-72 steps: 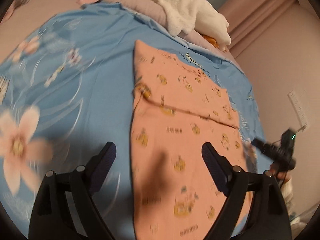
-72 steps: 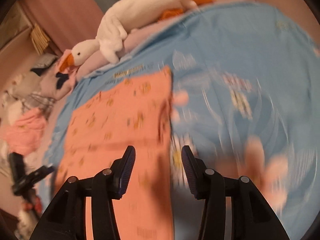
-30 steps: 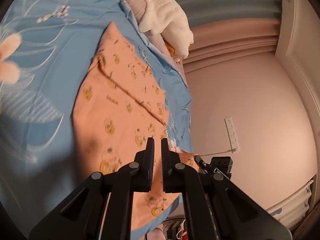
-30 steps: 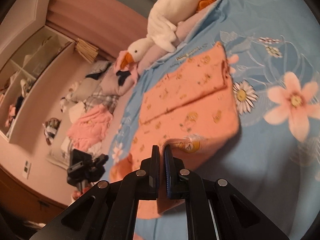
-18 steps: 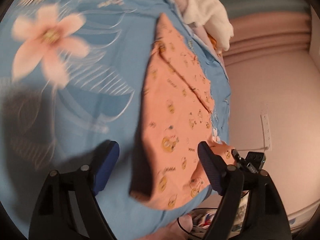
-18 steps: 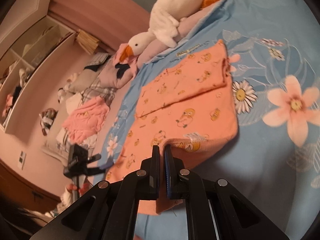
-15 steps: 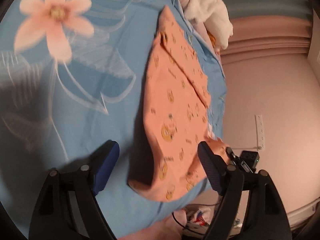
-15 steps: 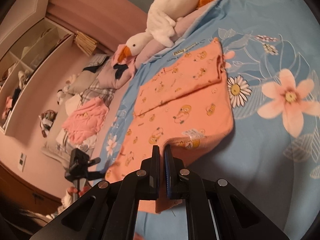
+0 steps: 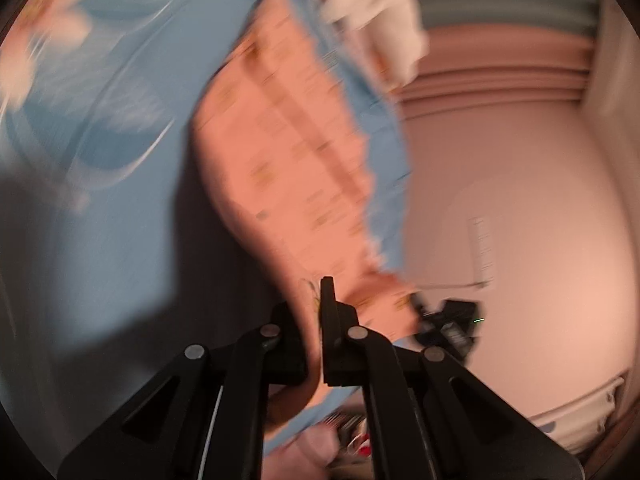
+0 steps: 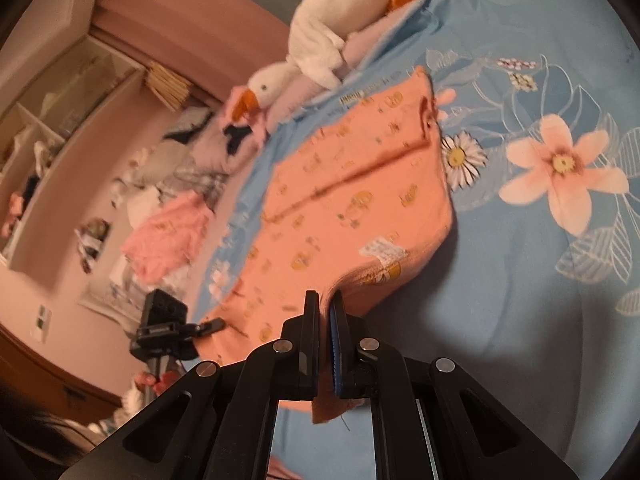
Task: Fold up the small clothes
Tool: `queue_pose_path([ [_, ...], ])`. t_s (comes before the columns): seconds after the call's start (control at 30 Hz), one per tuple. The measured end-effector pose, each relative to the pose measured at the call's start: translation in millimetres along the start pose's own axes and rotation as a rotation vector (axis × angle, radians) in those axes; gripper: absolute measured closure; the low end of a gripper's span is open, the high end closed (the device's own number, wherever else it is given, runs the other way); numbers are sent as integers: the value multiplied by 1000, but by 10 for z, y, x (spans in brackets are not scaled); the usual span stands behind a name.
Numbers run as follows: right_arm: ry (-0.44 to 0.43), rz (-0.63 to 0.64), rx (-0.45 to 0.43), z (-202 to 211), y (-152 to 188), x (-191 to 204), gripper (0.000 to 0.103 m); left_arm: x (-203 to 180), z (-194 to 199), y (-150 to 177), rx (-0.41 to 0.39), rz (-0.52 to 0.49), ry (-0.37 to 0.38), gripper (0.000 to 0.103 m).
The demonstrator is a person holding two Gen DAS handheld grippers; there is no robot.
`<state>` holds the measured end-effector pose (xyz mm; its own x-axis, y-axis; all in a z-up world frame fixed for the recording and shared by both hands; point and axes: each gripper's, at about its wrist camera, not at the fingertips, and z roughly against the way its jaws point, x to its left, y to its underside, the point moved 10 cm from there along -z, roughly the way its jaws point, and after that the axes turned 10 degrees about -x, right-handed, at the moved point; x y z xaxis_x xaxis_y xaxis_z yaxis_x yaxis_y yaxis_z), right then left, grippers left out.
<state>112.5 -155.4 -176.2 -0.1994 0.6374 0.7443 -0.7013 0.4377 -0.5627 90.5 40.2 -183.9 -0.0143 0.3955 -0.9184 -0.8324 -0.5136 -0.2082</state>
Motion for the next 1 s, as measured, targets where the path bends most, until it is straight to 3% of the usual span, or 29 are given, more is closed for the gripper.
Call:
queue_pose_path([
  [0.17,-108,-94,-96,-211,-496,119,94,-346,-99,-591,-101,-12,89,102],
  [0.3,-105,-140,-145,-496,-924,39,94,-473,-370,-1282,-114,-4,70,102],
  [0.5,-20,-261,-199,-1049,-1571,-478,94,-281,-817,-2168,-120,26,-13,101],
  [0.57,38,-315,-204,-1188,-1689,-721,94,-22,-997,-2401,-147,51,-91,101],
  [0.73,185,-399,-175,-1493,-1828,-1277,94,583,-1168,-2740,-191,161,-193,99],
  [0.83,245,-419,-137,-1565,-1810,-1482,85,744,-1108,-2804,-194,133,-270,81],
  [0.87,245,-411,-131,-1540,-1829,-1491,84,751,-1048,-2831,-200,130,-277,58],
  [0.9,236,-408,-133,-1517,-1849,-1486,75,734,-950,-2865,-217,121,-279,38],
  [0.97,243,-354,-178,-1313,-1939,-1415,64,645,-689,-2920,-274,35,-328,32],
  [1.0,248,-305,-196,-1226,-1980,-1362,64,568,-599,-2892,-276,-15,-333,32],
])
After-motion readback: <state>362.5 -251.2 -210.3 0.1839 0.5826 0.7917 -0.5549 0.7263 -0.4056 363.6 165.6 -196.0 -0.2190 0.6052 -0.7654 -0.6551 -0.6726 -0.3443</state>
